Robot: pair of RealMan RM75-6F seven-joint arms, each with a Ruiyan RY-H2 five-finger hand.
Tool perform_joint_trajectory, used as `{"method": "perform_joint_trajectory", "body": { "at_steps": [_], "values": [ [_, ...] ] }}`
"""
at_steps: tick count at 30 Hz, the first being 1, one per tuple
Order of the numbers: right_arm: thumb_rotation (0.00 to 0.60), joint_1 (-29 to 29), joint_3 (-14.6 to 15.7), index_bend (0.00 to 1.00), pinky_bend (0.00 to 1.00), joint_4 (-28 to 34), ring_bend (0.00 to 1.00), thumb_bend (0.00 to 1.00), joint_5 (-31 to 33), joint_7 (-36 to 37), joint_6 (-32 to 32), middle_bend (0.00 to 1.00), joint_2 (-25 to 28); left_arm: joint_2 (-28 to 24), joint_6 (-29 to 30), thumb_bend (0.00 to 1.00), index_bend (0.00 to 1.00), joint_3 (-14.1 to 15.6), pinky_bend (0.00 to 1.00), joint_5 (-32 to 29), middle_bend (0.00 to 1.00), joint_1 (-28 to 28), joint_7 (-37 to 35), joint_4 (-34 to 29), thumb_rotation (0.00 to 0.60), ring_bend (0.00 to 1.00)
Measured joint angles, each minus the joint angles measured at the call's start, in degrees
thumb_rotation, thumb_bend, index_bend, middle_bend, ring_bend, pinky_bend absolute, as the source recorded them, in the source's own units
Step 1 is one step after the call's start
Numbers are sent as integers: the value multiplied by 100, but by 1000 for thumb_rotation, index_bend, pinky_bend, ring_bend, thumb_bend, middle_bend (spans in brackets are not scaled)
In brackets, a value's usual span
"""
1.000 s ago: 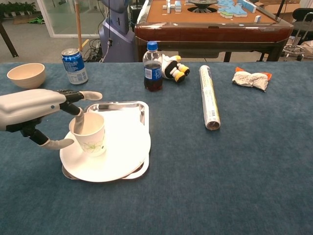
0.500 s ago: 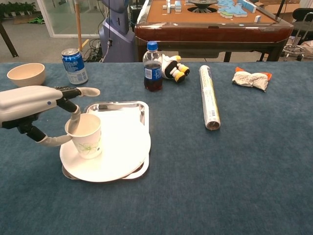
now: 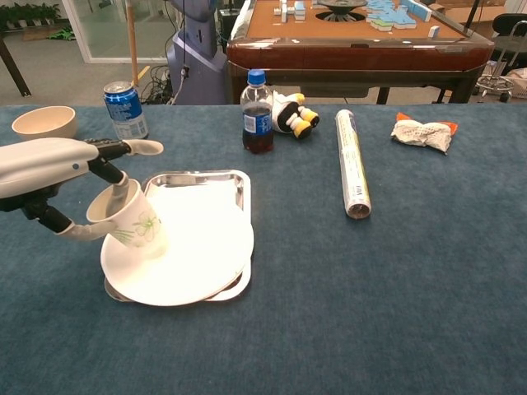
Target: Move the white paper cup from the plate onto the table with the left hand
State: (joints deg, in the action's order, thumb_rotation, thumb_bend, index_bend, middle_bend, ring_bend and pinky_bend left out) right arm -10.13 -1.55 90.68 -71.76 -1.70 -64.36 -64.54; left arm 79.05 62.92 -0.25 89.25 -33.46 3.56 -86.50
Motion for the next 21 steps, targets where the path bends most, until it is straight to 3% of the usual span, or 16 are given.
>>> {"method": "perform_joint_trajectory", "body": {
  "at_steps": [21],
  "values": [
    [600, -23, -7, 0, 0, -17, 0, 184, 77, -100, 38, 0, -40, -475, 112, 321, 616, -194, 0, -81, 0, -12, 377, -323, 600, 0]
  ]
}}
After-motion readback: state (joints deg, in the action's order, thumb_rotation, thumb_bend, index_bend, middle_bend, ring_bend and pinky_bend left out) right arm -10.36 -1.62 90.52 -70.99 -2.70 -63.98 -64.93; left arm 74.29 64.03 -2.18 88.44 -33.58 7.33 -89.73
